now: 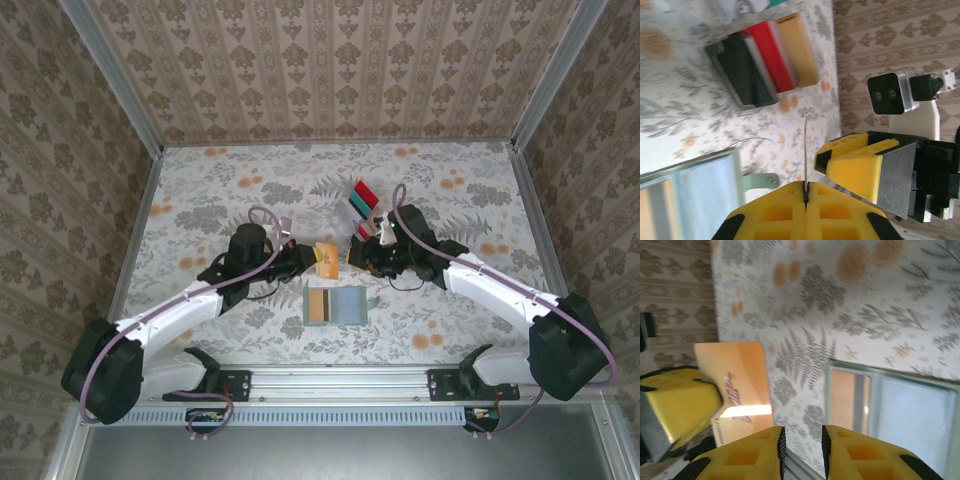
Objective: Put the credit cards into the card holder
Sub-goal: Insert the credit card into the card slot.
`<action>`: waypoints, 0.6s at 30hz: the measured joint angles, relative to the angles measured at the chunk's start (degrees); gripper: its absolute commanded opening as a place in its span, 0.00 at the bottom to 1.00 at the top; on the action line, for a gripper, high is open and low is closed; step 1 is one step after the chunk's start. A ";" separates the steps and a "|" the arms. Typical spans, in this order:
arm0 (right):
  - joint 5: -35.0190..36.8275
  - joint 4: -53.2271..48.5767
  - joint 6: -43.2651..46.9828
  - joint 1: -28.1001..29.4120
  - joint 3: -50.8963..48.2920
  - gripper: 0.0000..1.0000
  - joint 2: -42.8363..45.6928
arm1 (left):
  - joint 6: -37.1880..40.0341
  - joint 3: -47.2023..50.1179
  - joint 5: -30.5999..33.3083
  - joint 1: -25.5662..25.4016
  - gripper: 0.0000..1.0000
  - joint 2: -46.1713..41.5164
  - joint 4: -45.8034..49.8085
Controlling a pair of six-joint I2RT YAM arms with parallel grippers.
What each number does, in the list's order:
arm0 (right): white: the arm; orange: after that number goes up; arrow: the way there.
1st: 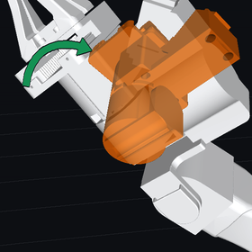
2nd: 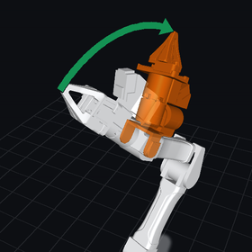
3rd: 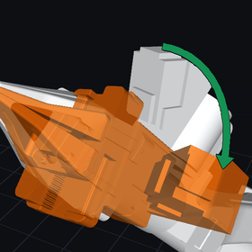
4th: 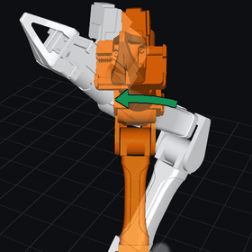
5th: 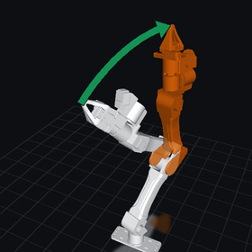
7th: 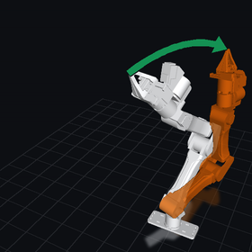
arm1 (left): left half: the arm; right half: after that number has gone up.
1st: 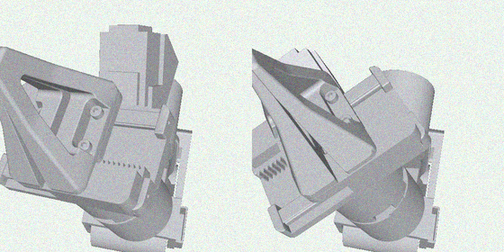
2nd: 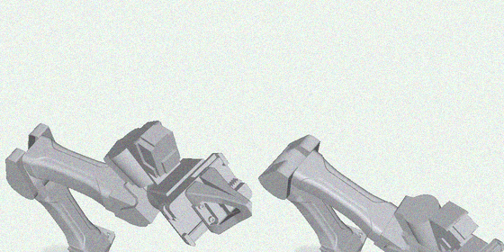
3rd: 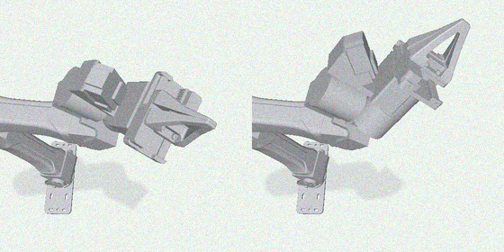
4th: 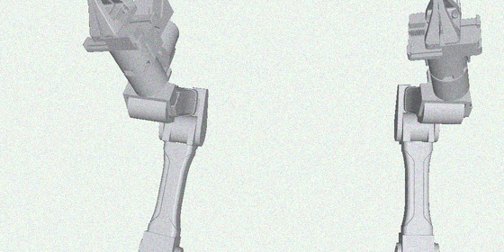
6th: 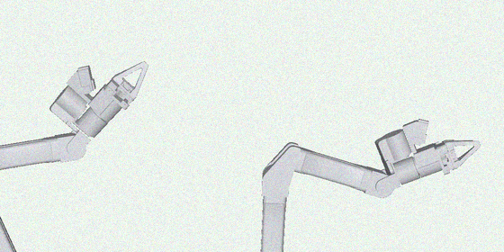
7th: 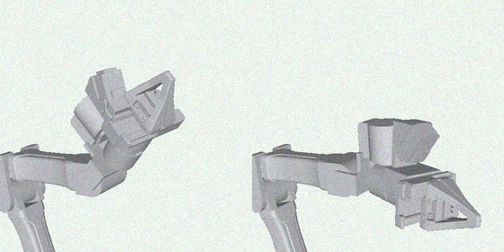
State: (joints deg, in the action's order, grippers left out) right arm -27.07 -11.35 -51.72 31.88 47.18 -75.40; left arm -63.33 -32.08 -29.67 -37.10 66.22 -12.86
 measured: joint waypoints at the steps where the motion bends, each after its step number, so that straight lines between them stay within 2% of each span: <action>1: 1.20 -1.09 0.52 0.85 0.00 0.29 -0.68 | 0.26 1.11 0.63 -0.04 0.00 -0.61 0.92; 10: 10.08 -7.10 1.03 8.70 0.17 0.26 -10.21 | 2.14 7.08 6.27 -3.52 0.00 -1.16 6.19; 18: 16.72 -11.32 1.05 10.40 1.20 0.25 -13.70 | 3.15 7.39 7.96 -5.68 0.00 0.90 4.17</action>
State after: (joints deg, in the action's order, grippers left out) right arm -10.35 -22.68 -50.68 42.28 48.38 -89.10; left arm -60.18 -24.69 -21.71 -42.78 67.11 -8.69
